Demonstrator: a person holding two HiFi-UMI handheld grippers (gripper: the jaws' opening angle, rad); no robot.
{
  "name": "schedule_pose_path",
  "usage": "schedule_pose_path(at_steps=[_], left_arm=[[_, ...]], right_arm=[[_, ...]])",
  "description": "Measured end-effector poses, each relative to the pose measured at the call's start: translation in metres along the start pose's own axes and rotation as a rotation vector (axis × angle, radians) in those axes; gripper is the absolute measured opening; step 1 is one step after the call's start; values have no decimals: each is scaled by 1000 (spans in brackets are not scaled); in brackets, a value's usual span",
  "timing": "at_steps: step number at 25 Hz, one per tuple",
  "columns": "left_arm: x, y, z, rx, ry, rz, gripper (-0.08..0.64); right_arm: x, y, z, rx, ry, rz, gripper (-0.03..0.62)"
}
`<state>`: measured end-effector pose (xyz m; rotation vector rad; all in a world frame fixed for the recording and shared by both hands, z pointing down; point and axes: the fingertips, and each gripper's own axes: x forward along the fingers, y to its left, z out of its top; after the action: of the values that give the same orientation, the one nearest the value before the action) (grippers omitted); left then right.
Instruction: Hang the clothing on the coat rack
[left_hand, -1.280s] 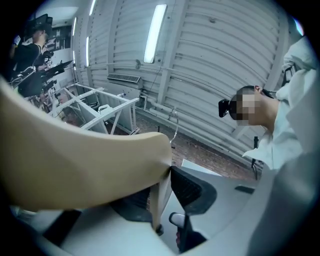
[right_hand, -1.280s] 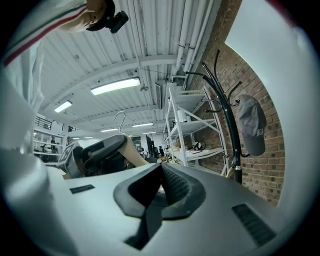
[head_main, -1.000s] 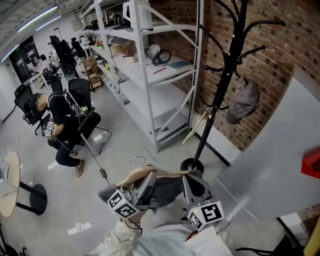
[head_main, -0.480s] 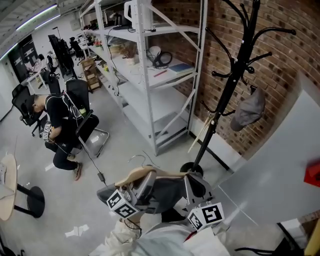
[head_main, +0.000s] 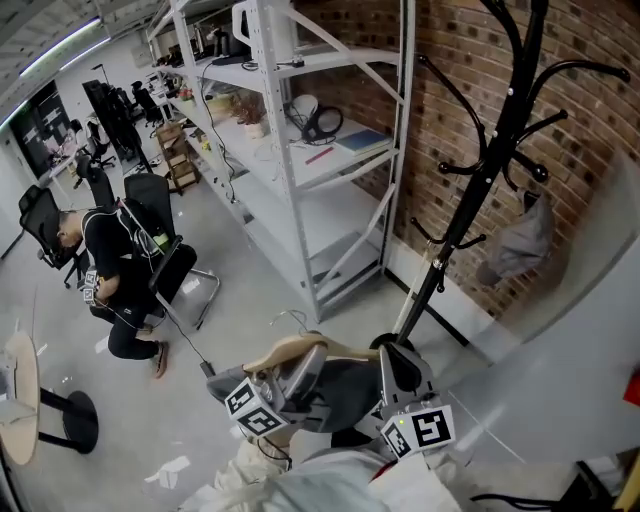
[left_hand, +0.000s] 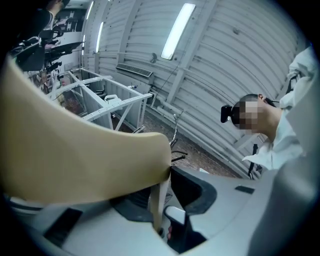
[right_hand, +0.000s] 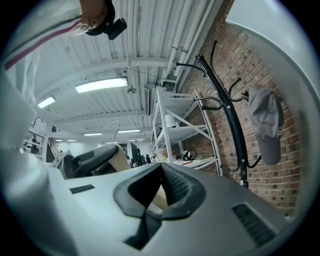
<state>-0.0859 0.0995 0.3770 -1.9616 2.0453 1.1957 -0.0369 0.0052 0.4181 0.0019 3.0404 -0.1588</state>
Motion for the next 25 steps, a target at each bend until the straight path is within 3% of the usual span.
schedule_pose_path(at_steps=[7, 14, 25], left_arm=[[36, 63, 10, -53, 19, -26, 111], [100, 120, 3, -85, 42, -71, 112], [158, 162, -26, -157, 103, -160, 111]], right_arm=[[70, -29, -8, -20, 27, -30, 23], [135, -92, -5, -37, 44, -83, 23], [155, -159, -6, -61, 50, -221, 23]])
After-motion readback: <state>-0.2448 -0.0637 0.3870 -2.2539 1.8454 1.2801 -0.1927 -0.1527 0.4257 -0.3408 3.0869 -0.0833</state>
